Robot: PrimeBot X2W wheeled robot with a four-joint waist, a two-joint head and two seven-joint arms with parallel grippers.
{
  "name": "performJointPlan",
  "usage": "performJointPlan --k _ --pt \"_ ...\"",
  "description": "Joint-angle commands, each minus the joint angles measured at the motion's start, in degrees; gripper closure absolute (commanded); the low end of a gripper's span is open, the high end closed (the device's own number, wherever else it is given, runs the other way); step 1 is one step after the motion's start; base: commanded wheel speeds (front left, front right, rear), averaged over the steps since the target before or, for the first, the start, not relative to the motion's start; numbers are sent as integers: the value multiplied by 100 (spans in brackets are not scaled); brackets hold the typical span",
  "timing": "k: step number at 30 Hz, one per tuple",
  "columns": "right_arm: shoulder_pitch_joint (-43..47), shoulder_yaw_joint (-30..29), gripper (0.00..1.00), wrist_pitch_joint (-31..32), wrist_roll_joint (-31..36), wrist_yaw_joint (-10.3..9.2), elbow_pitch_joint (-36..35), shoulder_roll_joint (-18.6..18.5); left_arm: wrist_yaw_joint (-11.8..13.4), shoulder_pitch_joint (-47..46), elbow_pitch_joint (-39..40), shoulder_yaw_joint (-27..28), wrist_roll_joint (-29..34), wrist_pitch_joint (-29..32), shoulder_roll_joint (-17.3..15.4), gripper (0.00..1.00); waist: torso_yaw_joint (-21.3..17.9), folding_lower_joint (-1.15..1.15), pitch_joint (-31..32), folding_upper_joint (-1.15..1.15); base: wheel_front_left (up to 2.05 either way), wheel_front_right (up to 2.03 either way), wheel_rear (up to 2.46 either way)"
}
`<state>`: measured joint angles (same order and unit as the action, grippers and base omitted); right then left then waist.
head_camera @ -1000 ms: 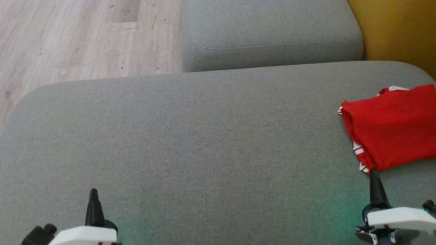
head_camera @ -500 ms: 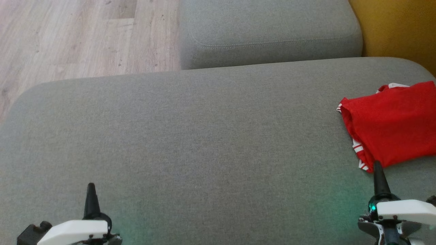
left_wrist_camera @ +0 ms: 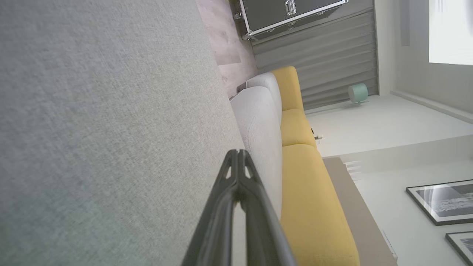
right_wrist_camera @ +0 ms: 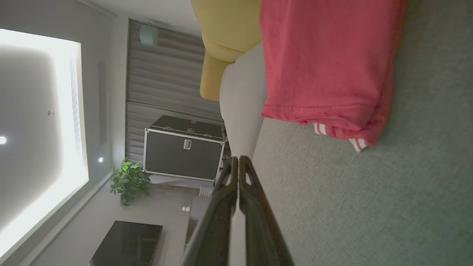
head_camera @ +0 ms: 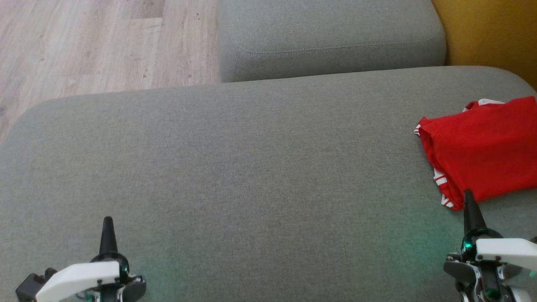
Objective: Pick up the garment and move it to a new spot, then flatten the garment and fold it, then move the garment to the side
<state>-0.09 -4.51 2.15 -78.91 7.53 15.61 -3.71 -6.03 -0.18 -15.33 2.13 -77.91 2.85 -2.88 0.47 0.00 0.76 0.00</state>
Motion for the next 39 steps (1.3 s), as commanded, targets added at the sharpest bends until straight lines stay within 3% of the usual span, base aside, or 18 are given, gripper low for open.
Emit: performJointPlan --k 1,20,39 --pt "-342 48 100 55 -239 -4 -176 -11 -48 -344 160 237 -225 66 -10 100 -5 0 -10 0 0 0 0" --pt "-601 -102 100 355 -1407 -4 -163 10 -146 -601 127 436 -1428 361 -6 100 -47 0 -94 0 0 0 0" --pt "-603 -126 100 374 -1388 -4 -162 27 -146 -601 127 439 -1426 363 -4 100 -47 0 -94 0 0 0 0"
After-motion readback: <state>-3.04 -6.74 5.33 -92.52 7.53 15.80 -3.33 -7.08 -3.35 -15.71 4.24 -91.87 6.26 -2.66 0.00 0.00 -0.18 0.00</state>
